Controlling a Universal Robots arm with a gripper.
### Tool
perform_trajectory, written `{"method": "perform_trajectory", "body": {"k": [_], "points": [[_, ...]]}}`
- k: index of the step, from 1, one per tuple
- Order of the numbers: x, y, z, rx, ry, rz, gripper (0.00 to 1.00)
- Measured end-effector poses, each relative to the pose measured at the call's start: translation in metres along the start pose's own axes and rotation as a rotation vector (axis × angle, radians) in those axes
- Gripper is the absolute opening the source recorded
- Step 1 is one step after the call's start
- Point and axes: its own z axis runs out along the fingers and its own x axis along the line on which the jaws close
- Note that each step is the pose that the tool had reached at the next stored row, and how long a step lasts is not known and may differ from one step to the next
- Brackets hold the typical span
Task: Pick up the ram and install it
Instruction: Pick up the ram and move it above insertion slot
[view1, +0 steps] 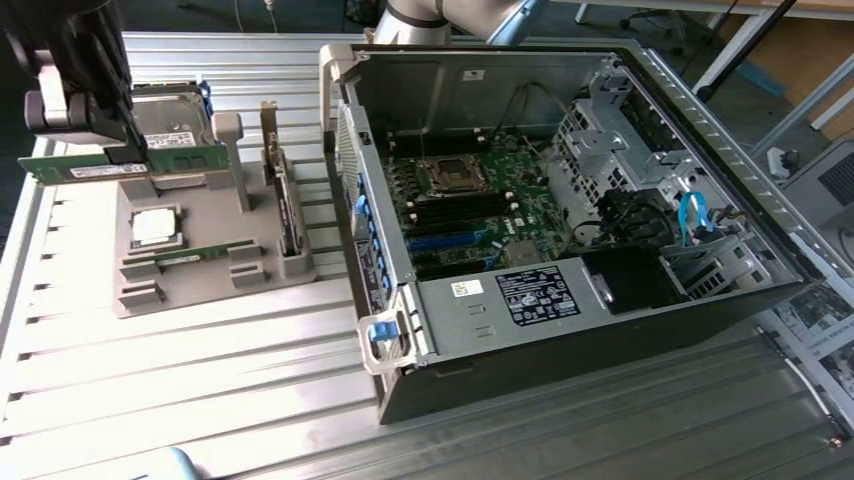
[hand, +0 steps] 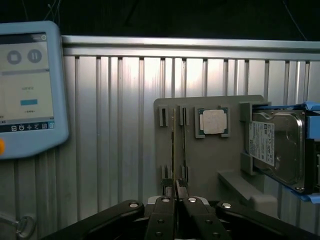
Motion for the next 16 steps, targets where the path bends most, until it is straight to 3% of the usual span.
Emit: {"method": "perform_trajectory", "body": {"k": [16], "points": [[0.000,0.0000,-0.0116,0.0000,0.0000,0.000,0.12]]}}
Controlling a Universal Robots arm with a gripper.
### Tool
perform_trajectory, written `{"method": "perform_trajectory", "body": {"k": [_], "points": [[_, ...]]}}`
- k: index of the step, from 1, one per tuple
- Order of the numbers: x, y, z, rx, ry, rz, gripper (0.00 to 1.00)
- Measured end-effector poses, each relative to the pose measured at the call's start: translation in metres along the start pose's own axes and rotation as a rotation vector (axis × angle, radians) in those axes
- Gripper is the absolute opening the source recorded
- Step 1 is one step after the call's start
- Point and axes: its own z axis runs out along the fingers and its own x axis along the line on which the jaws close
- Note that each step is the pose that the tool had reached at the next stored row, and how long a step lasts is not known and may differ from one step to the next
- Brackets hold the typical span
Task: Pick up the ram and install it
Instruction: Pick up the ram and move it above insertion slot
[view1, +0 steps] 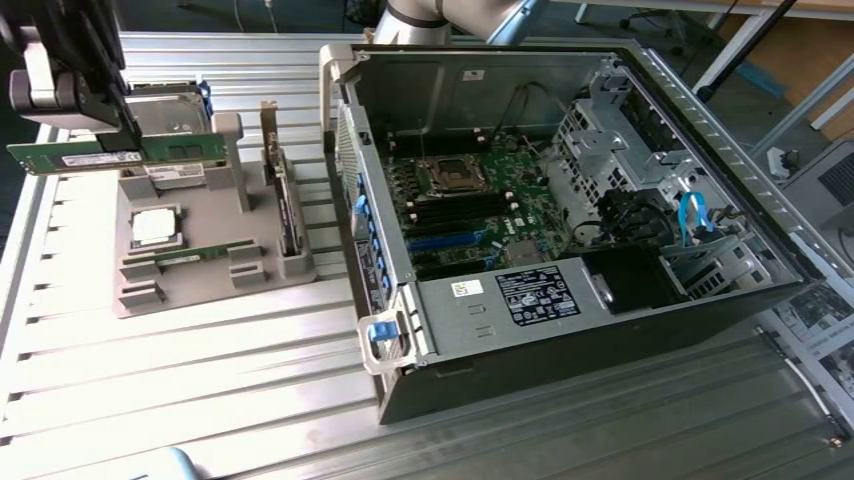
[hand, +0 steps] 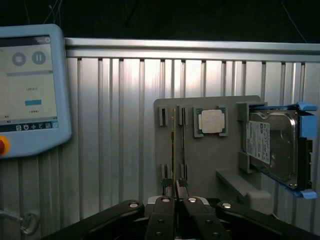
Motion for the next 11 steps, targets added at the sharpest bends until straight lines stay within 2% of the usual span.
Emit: {"method": "perform_trajectory", "body": {"k": [5,11], "points": [[-0.0001,0.0000,-0.0047,0.0000,0.0000,0.000,0.12],[-0.0001,0.0000,-0.0052,0.0000,0.0001,0.000,0.12]]}}
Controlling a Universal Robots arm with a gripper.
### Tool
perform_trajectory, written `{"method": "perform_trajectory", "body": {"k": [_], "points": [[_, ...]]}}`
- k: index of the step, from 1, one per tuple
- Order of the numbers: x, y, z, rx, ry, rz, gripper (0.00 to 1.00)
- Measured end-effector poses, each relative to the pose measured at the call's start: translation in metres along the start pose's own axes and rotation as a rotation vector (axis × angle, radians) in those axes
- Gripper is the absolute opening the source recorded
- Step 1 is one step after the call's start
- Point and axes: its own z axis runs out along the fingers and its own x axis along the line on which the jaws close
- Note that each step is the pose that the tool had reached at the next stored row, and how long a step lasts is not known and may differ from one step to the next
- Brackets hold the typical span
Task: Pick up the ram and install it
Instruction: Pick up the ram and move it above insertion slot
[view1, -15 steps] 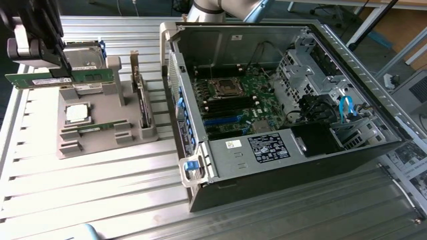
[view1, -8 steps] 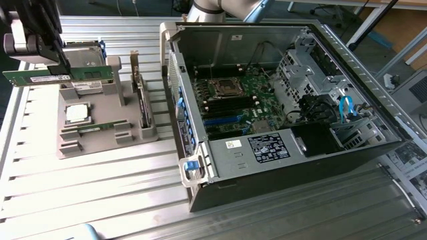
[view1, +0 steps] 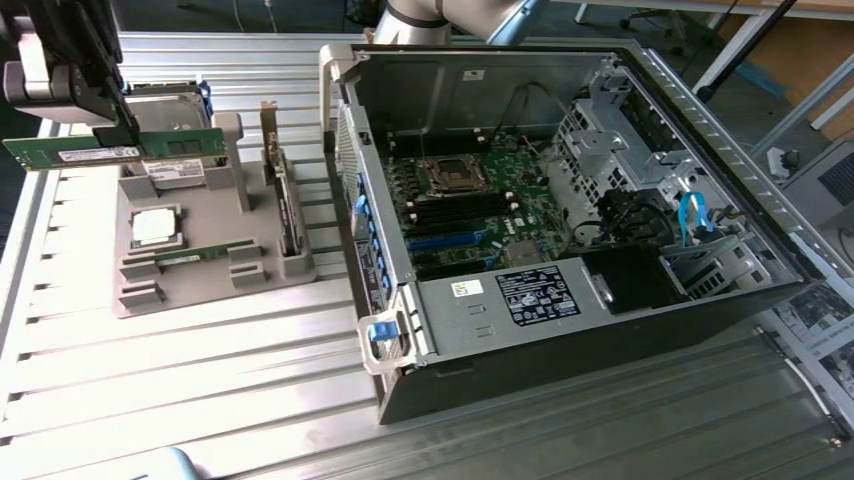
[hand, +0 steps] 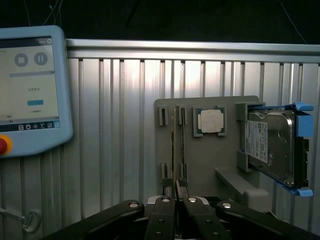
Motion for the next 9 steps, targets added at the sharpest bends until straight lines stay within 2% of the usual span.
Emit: {"method": "perform_trajectory", "body": {"k": [4,9], "points": [[0.000,-0.0015,-0.0002,-0.0003,0.0002,0.000,0.12],[0.000,-0.0105,0.0000,0.0000,0.0000,0.000,0.12]]}}
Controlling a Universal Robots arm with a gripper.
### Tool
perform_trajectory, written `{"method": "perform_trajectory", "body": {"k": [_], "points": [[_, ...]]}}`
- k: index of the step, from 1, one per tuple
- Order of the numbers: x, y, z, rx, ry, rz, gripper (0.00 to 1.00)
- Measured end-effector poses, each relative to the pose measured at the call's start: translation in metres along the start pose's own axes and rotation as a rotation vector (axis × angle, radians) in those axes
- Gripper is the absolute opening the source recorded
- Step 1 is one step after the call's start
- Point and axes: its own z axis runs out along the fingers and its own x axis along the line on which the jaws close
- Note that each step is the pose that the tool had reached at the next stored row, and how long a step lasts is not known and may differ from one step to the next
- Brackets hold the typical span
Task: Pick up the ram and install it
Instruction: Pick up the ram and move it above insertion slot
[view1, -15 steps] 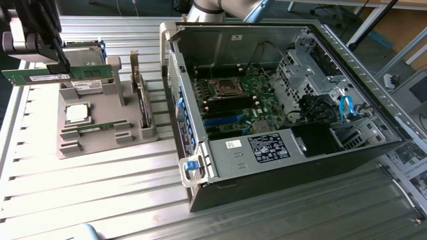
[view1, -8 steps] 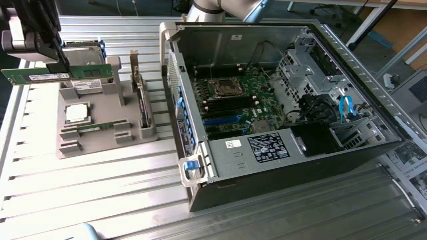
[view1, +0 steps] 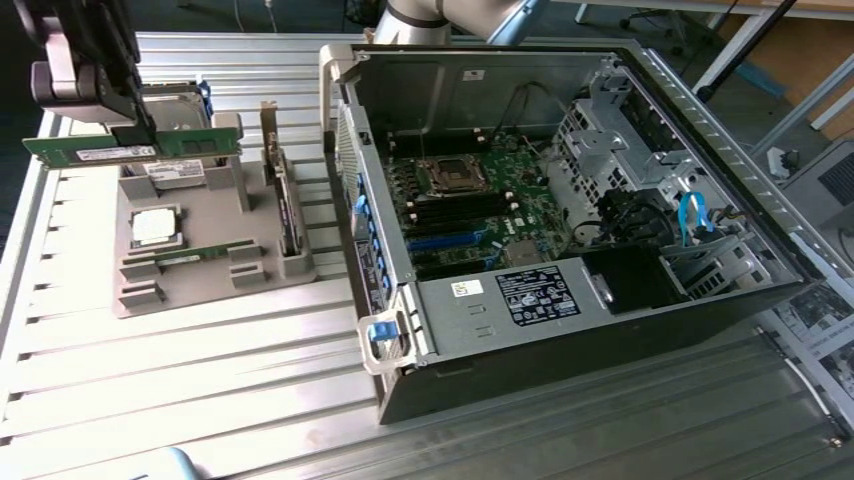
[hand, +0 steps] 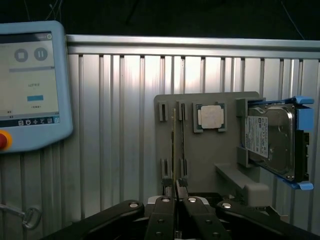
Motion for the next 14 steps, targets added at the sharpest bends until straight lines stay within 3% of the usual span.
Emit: {"method": "perform_trajectory", "body": {"k": [14], "points": [[0.000,-0.0236,0.0000,0.0000,0.0000,0.000,0.12]]}}
